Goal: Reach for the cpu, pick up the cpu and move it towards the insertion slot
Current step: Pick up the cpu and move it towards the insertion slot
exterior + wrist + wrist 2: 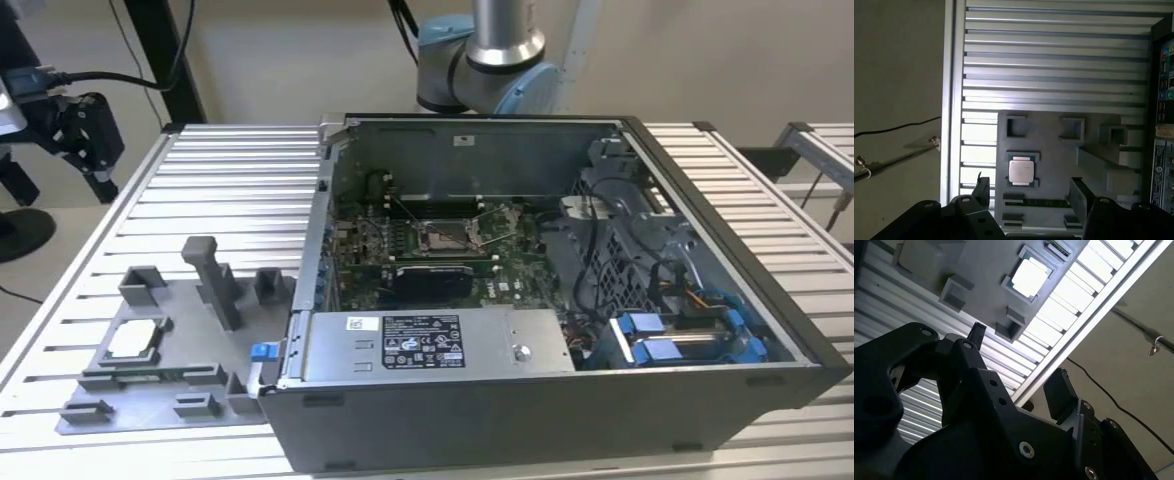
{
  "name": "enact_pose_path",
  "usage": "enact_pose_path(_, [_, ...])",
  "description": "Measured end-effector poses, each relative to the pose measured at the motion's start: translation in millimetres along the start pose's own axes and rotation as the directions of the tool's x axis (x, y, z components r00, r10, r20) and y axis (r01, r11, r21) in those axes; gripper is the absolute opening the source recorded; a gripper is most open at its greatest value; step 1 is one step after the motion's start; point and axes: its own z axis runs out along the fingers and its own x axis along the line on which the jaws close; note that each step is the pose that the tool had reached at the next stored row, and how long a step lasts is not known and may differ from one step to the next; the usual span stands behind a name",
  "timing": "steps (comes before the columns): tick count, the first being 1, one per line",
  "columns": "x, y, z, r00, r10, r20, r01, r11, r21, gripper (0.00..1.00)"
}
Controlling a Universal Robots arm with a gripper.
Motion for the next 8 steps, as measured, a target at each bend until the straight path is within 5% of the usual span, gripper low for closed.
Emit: enact_pose_path(8, [0.0,-0.4,11.2,1.0,0.0,0.0001,0.0,1.0,0.0001,1.0])
